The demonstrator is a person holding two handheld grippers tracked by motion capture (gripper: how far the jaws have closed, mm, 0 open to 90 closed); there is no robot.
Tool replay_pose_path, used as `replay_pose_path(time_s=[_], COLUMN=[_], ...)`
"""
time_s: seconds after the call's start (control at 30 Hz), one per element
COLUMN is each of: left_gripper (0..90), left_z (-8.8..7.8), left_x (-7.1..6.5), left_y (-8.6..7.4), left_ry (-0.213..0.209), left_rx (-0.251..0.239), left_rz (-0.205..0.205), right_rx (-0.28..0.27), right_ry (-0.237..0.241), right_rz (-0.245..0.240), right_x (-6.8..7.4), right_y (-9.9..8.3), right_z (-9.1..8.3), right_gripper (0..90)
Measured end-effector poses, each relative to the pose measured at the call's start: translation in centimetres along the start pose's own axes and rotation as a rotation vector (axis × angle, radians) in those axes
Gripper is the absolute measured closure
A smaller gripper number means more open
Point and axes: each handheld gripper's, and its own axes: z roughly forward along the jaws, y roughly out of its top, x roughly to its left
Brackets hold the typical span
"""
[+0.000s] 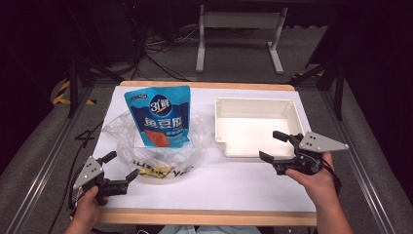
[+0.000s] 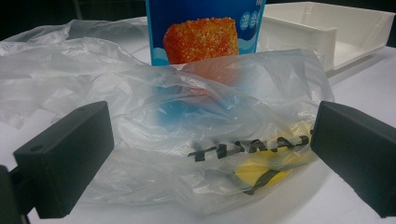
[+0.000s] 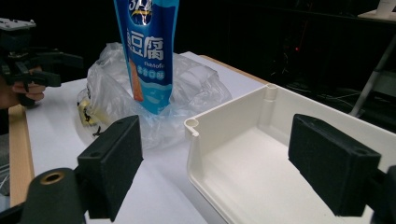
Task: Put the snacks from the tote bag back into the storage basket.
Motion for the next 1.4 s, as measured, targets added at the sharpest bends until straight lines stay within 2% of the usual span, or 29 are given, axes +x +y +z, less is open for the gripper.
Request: replay_pose_path(time_s=[0.23,0.33,0.47,0.73,1.0,1.33,1.4], left_gripper=[0.2,0.1,0.2,0.2,0.2,0.2,0.1], left_z=[0.0,0.0,0.1,0.1,0.1,0.1,0.1], left_x=[0.0,0.0,0.0,-0.1,-0.1,-0.1,-0.1], left_y=[0.0,0.0,0.0,0.0,0.0,0.0,0.0], left_ry=[-0.002,-0.003,-0.004,-0.003,-0.006,-0.009,-0.009], left_rx=[-0.001,0.000,-0.005,-0.004,-0.006,-0.008,-0.008], left_rz=[0.001,0.000,0.000,-0.001,-0.002,-0.003,-0.003], right_rx=[-0.001,0.041,0.008,-0.013,-0.013,0.002,0.003], right_ry=[-0.012,0.028,0.023,0.012,0.037,0.122,0.128], right_rz=[0.038,0.065,0.071,0.053,0.034,-0.011,-0.015], right_x=[-0.3,-0.6,-0.8,-1.0,-1.1,-0.4,-0.4], right_y=[0.9,1.1,1.3,2.0,3.4,5.9,6.0], right_z=[0.2,0.4,0.6,1.8,3.9,8.0,8.3], right_gripper=[14.7,14.2,13.0,12.6,13.1,12.5,12.5])
